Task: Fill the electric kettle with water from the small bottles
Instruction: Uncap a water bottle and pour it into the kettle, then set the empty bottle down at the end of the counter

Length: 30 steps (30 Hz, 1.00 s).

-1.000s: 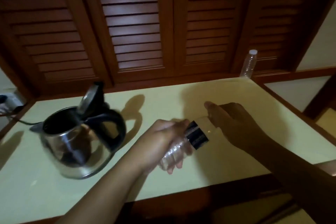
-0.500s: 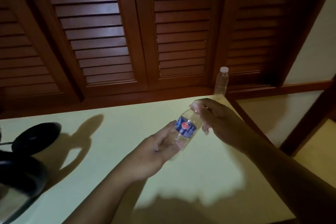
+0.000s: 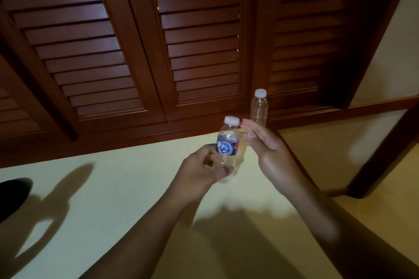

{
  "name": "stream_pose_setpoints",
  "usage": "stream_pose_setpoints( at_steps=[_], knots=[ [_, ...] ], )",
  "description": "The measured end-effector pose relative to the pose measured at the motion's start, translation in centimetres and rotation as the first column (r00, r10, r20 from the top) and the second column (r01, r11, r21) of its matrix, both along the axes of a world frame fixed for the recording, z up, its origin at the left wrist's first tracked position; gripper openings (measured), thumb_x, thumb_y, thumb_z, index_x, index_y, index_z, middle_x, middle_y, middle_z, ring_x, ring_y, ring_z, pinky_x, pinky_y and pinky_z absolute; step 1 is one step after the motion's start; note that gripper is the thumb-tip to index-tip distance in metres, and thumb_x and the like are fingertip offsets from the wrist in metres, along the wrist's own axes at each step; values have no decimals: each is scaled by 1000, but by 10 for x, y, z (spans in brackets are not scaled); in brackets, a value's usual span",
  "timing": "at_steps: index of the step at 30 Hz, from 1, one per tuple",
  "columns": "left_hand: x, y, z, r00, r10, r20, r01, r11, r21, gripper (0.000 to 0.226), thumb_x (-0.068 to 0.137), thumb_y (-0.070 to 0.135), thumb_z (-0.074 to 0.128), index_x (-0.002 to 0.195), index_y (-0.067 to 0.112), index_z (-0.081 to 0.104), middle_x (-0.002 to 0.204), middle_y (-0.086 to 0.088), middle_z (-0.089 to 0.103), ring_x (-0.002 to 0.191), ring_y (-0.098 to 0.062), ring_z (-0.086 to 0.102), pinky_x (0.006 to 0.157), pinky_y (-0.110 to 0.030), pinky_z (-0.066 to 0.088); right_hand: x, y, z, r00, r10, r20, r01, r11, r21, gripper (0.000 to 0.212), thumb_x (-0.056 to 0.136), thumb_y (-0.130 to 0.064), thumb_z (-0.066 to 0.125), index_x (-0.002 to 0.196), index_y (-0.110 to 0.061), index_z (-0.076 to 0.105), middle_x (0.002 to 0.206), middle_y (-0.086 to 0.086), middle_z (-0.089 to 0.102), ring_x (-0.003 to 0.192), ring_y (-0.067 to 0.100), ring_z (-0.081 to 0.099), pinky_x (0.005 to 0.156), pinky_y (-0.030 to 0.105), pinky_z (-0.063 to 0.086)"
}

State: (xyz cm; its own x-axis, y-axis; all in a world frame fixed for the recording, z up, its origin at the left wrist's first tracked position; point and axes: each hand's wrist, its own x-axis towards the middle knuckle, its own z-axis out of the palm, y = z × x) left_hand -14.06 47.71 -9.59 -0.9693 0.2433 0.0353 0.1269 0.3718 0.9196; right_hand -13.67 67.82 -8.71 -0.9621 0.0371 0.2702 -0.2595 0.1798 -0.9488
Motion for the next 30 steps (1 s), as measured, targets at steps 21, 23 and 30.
stream_pose_setpoints(
  at_steps=[21,23,30],
  knots=[
    [-139,101,-39,979,164,-122,-172,983,-59,57,88,33,85,138,19,59,123,7,72,107,-8,68,76,-12,47,-49,37,-84,986,-162,-38,113,481,869,69,101,-50,24,148,-3,40,153,17,46,147,27,36,123,42,18],
    [-141,100,-41,980,157,-119,-167,983,-75,56,87,34,86,135,18,61,121,6,74,106,-10,70,82,-20,54,-50,38,-85,984,-174,-33,115,486,867,69,101,-51,25,149,-3,40,153,17,45,147,27,35,123,43,18],
    [-132,86,-37,983,147,-114,-160,980,-114,82,83,45,88,152,21,51,141,4,65,124,-13,62,97,-27,54,-49,38,-81,985,-171,20,80,560,824,73,99,-54,20,154,-8,33,161,12,35,152,19,23,126,37,8]
  ],
)
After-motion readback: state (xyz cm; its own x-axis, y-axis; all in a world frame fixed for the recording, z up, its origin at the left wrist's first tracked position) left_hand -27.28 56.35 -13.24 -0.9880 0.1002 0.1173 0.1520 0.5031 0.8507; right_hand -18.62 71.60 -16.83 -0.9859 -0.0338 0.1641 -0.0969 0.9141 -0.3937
